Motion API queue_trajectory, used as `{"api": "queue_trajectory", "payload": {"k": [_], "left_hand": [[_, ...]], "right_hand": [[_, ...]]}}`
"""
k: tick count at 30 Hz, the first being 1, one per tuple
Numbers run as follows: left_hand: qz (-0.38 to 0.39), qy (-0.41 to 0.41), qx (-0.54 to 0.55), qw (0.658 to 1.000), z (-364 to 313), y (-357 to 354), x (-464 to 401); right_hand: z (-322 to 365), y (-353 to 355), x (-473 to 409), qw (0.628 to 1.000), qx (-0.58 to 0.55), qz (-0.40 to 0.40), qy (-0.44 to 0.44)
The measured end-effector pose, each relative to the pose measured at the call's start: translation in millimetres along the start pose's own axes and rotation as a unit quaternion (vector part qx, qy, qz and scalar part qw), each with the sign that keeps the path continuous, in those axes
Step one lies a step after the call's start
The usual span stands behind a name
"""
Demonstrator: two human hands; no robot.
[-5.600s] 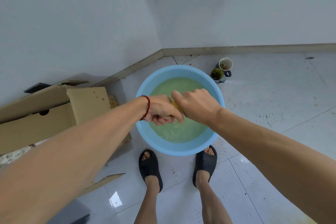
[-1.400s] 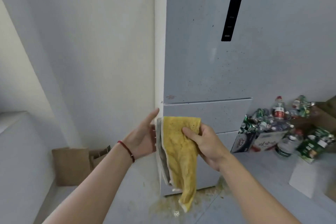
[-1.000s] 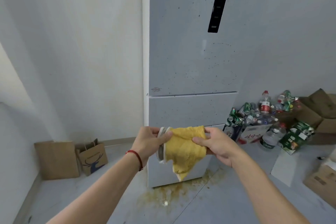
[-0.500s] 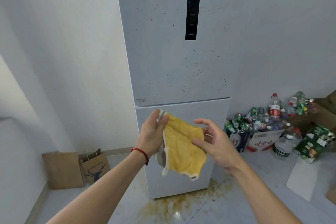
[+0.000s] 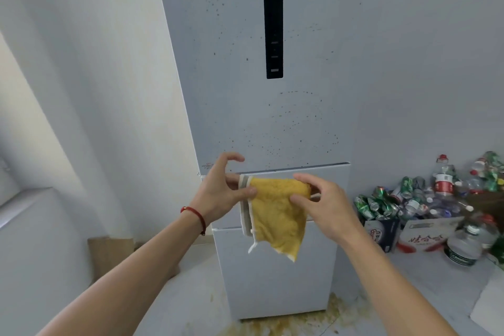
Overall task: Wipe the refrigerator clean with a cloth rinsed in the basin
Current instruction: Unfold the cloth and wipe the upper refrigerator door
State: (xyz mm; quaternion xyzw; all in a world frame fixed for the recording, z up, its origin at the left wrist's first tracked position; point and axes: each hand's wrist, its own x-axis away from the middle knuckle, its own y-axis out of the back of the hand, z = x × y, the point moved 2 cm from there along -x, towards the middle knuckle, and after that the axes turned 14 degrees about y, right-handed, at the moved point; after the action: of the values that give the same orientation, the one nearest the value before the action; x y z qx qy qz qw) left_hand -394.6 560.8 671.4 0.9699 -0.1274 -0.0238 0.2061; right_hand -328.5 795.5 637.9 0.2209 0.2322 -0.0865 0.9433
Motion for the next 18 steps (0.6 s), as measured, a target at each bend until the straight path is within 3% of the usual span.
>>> {"api": "queue_trajectory", "payload": {"k": [5,7,10,11,13,16,18], "left_hand": [[-0.133,-0.067,-0.14,0.979,-27,-1,-11],[-0.128,-0.068,-0.182,0.973,-38,1,-22],[-0.006,0.006,-0.047,0.999,-53,3,-46],[0.032,0.037,0.018,0.999,-57,1,-54],[0.065,0.062,0.076,0.993,-66,-6,-70],[0.033,-0.006,-0.019,0.999,-68,-7,-94],[-0.005,-0.059,-0.109,0.992,-62,-2,-116]], "right_hand": [[6,25,-35,0.981,0.168,0.036,0.085],[6,32,-47,0.981,0.165,0.066,0.078],[19,37,-66,1.0,-0.029,0.005,0.012],[20,35,-69,0.991,-0.128,-0.034,-0.028],[18,21,-69,0.938,-0.324,-0.065,-0.105],[22,-21,-53,0.853,-0.48,-0.057,-0.197],[20,-40,-62,0.85,-0.479,-0.099,-0.195]]}}
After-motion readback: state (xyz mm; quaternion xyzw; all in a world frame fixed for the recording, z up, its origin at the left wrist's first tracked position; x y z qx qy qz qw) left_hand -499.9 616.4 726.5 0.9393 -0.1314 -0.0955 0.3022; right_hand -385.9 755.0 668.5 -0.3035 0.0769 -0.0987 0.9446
